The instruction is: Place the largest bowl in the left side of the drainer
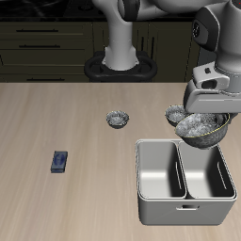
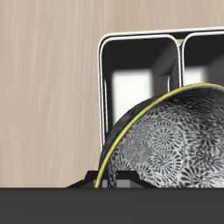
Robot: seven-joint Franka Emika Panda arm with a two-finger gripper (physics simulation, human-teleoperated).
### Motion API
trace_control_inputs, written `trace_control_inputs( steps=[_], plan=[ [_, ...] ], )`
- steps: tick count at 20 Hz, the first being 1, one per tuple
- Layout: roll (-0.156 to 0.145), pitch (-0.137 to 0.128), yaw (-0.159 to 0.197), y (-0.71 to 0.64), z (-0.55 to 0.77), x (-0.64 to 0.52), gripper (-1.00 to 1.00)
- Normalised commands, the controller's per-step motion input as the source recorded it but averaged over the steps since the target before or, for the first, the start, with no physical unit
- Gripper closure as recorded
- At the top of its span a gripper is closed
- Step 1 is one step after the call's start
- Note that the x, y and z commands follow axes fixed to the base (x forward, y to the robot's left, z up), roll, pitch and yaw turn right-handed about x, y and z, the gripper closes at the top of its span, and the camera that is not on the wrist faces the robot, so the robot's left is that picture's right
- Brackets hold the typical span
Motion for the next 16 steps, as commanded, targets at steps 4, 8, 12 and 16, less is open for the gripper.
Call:
trace_control_inputs(
  steps=[4, 8, 12, 16],
  plan=[
    [0.014, 0.011, 0.004, 0.04, -0.07, -0.02, 1.00],
    [0.020, 0.020, -0.004, 0.04, -0.13, 0.01, 1.00],
    [0.009, 0.007, -0.007, -0.06, -0.04, -0.03, 1.00],
    [0.001, -0.010, -0.007, -0.08, 0.05, -0.02, 1.00]
  ],
)
